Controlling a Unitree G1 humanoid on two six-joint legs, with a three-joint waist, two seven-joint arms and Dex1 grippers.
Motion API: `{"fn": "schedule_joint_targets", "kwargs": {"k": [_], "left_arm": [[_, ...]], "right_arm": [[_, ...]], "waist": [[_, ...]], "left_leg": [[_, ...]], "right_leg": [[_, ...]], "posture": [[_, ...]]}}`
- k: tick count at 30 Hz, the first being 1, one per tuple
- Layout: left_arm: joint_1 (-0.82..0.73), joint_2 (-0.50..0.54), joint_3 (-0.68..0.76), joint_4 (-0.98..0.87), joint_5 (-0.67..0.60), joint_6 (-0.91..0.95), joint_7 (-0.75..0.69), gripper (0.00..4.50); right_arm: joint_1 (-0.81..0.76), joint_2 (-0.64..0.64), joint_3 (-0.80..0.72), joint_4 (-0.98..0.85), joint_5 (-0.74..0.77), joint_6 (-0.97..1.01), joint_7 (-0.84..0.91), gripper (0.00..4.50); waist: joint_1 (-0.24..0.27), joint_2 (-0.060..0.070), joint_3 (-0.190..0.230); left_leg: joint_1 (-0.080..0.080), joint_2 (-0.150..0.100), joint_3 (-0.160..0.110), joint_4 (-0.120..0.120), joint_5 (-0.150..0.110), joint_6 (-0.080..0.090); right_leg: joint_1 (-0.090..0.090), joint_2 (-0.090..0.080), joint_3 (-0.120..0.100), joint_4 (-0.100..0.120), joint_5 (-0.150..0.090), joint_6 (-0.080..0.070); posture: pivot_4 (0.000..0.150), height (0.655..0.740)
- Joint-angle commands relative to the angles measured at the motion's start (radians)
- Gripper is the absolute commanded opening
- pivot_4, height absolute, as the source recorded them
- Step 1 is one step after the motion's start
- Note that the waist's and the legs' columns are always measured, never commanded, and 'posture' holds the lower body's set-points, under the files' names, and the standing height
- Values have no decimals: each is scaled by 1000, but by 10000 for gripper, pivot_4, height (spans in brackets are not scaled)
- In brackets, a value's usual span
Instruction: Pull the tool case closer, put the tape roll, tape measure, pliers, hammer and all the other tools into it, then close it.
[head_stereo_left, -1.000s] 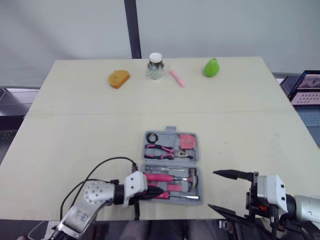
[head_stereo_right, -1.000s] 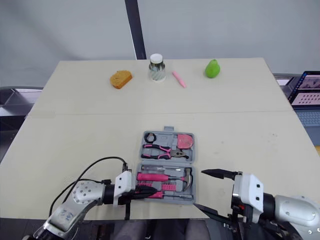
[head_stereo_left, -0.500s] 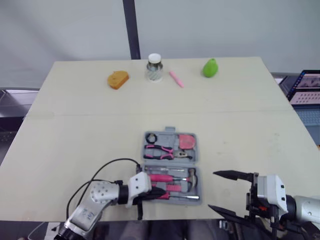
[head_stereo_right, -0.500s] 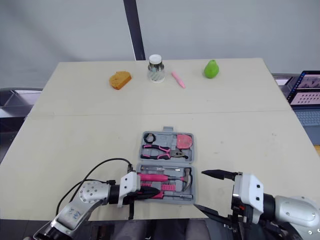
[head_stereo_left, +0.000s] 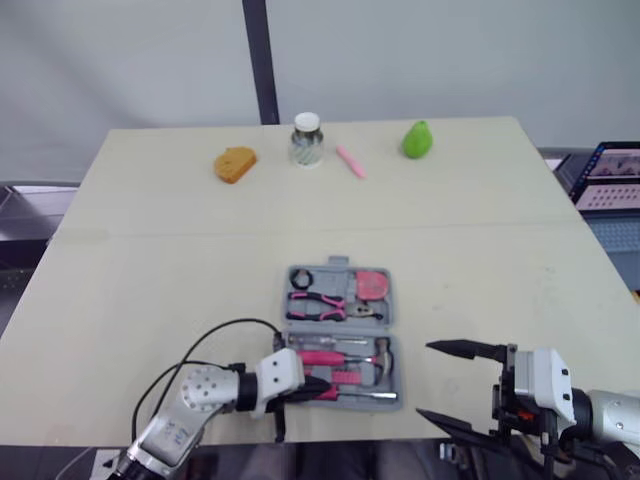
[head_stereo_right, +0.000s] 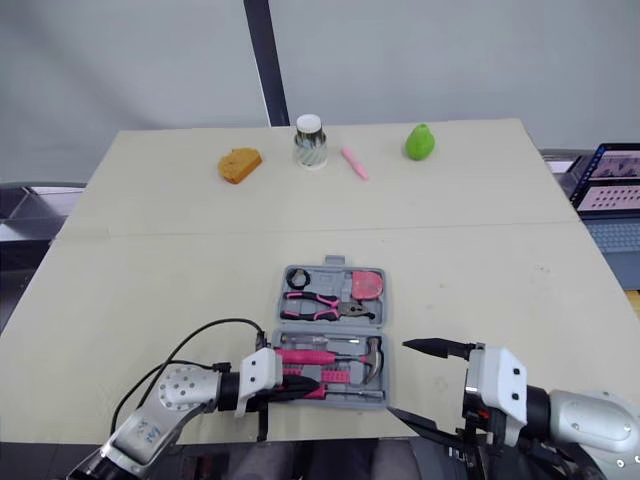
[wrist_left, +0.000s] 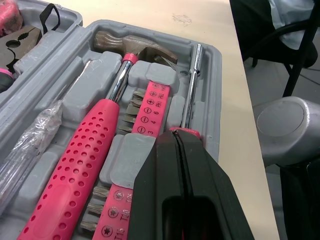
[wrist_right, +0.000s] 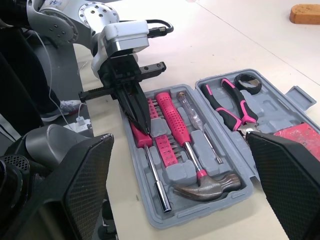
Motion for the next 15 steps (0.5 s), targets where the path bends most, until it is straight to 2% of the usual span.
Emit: {"fn": "schedule_joint_targets", "kwargs": {"k": [1,6,15], "left_arm": [[44,29,-37,108,81,25,14,418],[38,22,-52,137,96,15,28,418],[42,12,-70,178,96,17,47,418]], "right_arm": [[-2,-9,-15,-10,21,-5,14,45000],[-9,-13,-18,-3,22,-3,19,45000],[-16,-17,-18,-1,20,-1,17,45000]], "waist": [[0,2,-2],[0,8,-7],[2,9,-12]], "left_leg": [[0,0,0,0,-1,0],[0,1,1,0,-1,0],[1,1,2,0,-2,1]], "right_leg": [[0,0,0,0,0,0],[0,0,0,-1,0,0],[1,0,1,-3,0,0]], "posture": [[1500,7400],[1500,7400],[1500,7400]]}}
